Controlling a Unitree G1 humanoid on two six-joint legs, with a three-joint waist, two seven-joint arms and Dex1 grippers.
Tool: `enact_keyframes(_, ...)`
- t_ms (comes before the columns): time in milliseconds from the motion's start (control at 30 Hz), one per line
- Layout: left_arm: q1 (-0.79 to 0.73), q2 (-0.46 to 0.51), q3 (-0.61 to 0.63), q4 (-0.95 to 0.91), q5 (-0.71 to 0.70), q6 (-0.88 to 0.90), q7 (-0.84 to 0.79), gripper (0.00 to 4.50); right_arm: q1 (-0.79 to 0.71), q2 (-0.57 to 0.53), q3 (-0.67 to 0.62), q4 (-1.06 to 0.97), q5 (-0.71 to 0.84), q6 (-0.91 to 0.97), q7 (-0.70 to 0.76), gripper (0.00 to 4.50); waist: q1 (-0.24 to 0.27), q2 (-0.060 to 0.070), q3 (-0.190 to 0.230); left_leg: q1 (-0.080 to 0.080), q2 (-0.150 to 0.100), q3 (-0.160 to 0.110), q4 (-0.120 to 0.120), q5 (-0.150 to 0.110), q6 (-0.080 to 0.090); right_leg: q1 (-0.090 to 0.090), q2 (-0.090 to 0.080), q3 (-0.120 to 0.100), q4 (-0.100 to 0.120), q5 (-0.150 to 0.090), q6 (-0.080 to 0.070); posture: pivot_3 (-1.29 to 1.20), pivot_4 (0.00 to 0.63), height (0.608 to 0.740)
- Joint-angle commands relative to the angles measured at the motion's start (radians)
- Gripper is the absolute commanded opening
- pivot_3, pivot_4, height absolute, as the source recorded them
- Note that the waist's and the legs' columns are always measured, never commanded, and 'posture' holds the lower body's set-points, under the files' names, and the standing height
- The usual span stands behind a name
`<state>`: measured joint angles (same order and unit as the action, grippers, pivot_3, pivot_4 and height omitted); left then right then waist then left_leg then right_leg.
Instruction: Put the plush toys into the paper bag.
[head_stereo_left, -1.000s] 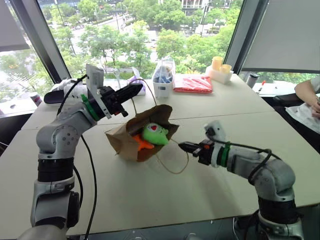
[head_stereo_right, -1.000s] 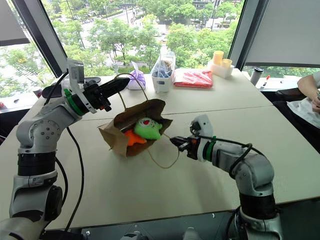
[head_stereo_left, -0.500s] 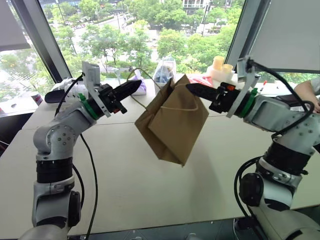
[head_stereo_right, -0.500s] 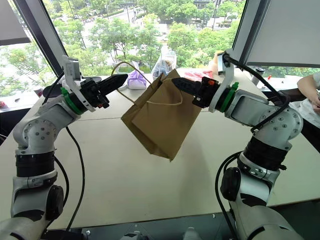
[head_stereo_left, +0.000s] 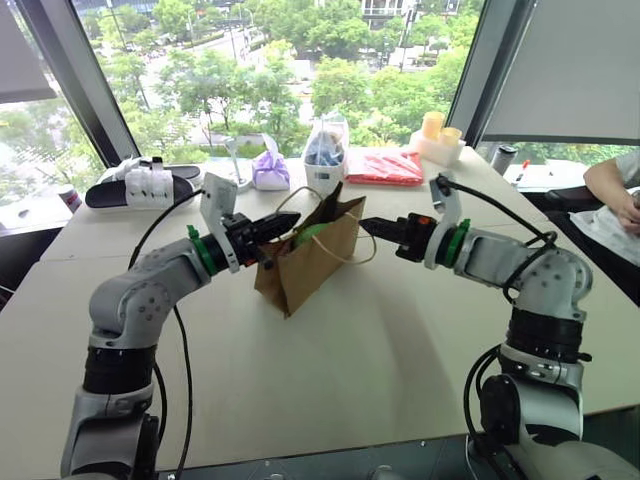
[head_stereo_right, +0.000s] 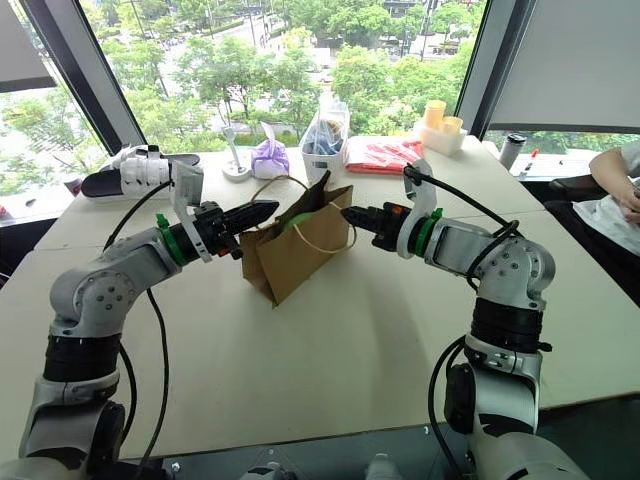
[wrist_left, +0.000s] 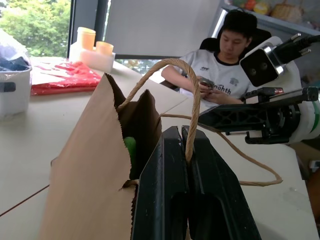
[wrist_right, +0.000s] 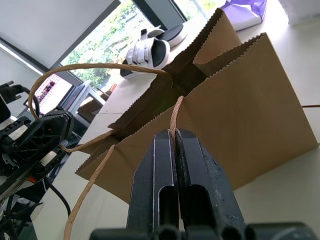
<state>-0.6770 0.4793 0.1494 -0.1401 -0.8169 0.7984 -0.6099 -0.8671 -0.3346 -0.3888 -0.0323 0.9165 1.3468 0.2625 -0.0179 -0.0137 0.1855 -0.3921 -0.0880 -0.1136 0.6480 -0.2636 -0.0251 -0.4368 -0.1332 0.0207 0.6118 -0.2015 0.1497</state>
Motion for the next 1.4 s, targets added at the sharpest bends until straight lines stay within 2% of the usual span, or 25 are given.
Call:
enact_keyframes(33, -0.024, 0.028, 0.037, 0.017, 0.019, -0.027, -0.006, 0.00, -0.054, 0.022, -0.017, 0.007, 0.012, -0.041, -0.021, 0.07, 0.000, 0.000, 0.000, 0.000, 0.000, 0.000, 0.000, 0.000, 0.000, 0.000, 0.000, 0.000, 0.000, 0.000, 0.000, 0.00, 0.150, 0.740)
enact_keyframes(100, -0.045, 0.045, 0.042, 0.064, 0.051, -0.051, -0.005, 0.00, -0.072, 0.039, -0.032, 0.034, 0.009, -0.060, -0.045, 0.07, -0.002, 0.000, 0.000, 0.000, 0.000, 0.000, 0.000, 0.000, 0.000, 0.000, 0.000, 0.000, 0.000, 0.000, 0.000, 0.00, 0.150, 0.740)
enact_keyframes(133, -0.059, 0.047, 0.051, 0.085, 0.053, -0.048, 0.006, 0.42, -0.078, 0.046, -0.043, 0.041, 0.015, -0.075, -0.049, 0.45, -0.001, 0.000, 0.000, 0.000, 0.000, 0.000, 0.000, 0.000, 0.000, 0.000, 0.000, 0.000, 0.000, 0.000, 0.000, 0.00, 0.150, 0.740)
enact_keyframes(167, -0.070, 0.050, 0.060, 0.101, 0.049, -0.042, 0.013, 0.56, -0.087, 0.055, -0.060, 0.049, 0.031, -0.077, -0.058, 0.62, 0.000, 0.000, 0.000, 0.000, 0.000, 0.000, 0.000, 0.000, 0.000, 0.000, 0.000, 0.000, 0.000, 0.000, 0.000, 0.00, 0.150, 0.740)
enact_keyframes(200, -0.081, 0.054, 0.068, 0.114, 0.044, -0.035, 0.013, 0.89, -0.101, 0.066, -0.083, 0.056, 0.058, -0.080, -0.068, 0.97, 0.000, 0.000, 0.000, 0.000, 0.000, 0.000, 0.000, 0.000, 0.000, 0.000, 0.000, 0.000, 0.000, 0.000, 0.000, 0.00, 0.150, 0.740)
enact_keyframes(267, -0.093, 0.067, 0.083, 0.125, 0.037, -0.028, 0.000, 1.78, -0.121, 0.071, -0.107, 0.047, 0.099, -0.070, -0.077, 1.84, 0.000, 0.000, 0.000, 0.000, 0.000, 0.000, 0.000, 0.000, 0.000, 0.000, 0.000, 0.000, 0.000, 0.000, 0.000, 0.00, 0.150, 0.740)
enact_keyframes(433, -0.093, 0.122, 0.117, 0.086, -0.028, 0.040, -0.046, 4.33, -0.131, 0.047, -0.097, -0.004, 0.141, -0.043, -0.095, 4.46, -0.001, 0.000, 0.000, -0.001, 0.000, -0.001, -0.001, 0.000, 0.000, -0.001, 0.000, 0.000, 0.000, 0.000, 0.000, 0.00, 0.150, 0.740)
enact_keyframes(467, -0.084, 0.140, 0.122, 0.070, -0.039, 0.054, -0.056, 4.43, -0.129, 0.037, -0.098, -0.017, 0.148, -0.040, -0.097, 4.50, -0.002, 0.000, 0.000, -0.001, 0.000, -0.001, -0.001, 0.000, 0.000, -0.001, 0.000, 0.000, 0.000, 0.000, 0.000, 0.00, 0.150, 0.740)
enact_keyframes(667, 0.004, 0.258, 0.165, 0.012, -0.080, 0.118, -0.122, 4.43, -0.107, -0.037, -0.144, -0.065, 0.183, -0.083, -0.112, 4.50, -0.003, 0.000, 0.000, -0.001, 0.000, 0.000, -0.001, 0.000, 0.001, -0.002, 0.000, 0.000, 0.000, 0.000, 0.000, 0.00, 0.150, 0.740)
enact_keyframes(833, 0.109, 0.357, 0.147, -0.001, 0.016, 0.049, -0.178, 4.43, -0.027, -0.099, -0.132, -0.070, 0.116, -0.168, -0.108, 4.50, -0.002, 0.000, 0.000, -0.001, 0.000, 0.001, -0.001, 0.000, 0.001, -0.002, 0.000, 0.000, 0.000, 0.000, 0.000, 0.00, 0.150, 0.740)
enact_keyframes(867, 0.125, 0.371, 0.134, 0.008, 0.046, 0.024, -0.189, 4.43, 0.020, -0.118, -0.085, -0.082, 0.064, -0.200, -0.093, 4.50, -0.002, 0.000, 0.000, -0.001, 0.000, 0.001, -0.001, 0.000, 0.001, -0.002, 0.000, 0.000, 0.000, 0.000, 0.000, 0.00, 0.150, 0.740)
enact_keyframes(967, 0.141, 0.368, 0.117, 0.020, 0.064, 0.005, -0.217, 4.50, 0.124, -0.143, 0.020, -0.101, -0.043, -0.282, -0.046, 3.61, 0.003, 0.000, 0.000, -0.001, 0.000, 0.003, -0.001, 0.000, 0.001, 0.000, 0.000, 0.000, -0.001, 0.000, 0.000, 0.00, 0.150, 0.740)
enact_keyframes(1100, 0.143, 0.285, 0.047, 0.015, 0.089, -0.024, -0.213, 4.50, 0.223, -0.136, 0.220, -0.093, -0.216, -0.441, 0.041, 1.57, 0.002, 0.000, 0.000, 0.000, 0.000, 0.005, 0.000, 0.000, 0.001, 0.000, 0.000, 0.000, -0.001, 0.000, 0.000, 0.00, 0.150, 0.740)
enact_keyframes(1200, 0.136, 0.246, -0.008, 0.027, 0.142, -0.064, -0.218, 4.50, 0.230, -0.098, 0.312, -0.054, -0.298, -0.521, 0.075, 0.03, -0.003, 0.000, 0.000, 0.000, 0.000, 0.004, 0.000, 0.000, 0.001, 0.000, 0.000, 0.000, -0.001, 0.000, 0.000, 0.00, 0.150, 0.740)
enact_keyframes(1400, 0.084, 0.174, -0.064, 0.084, 0.206, -0.119, -0.213, 4.50, 0.186, -0.020, 0.429, -0.017, -0.380, -0.590, 0.143, 0.03, -0.001, 0.000, 0.000, 0.000, 0.001, 0.002, -0.001, 0.000, 0.000, -0.002, 0.000, 0.000, 0.000, 0.000, 0.000, 0.00, 0.150, 0.740)
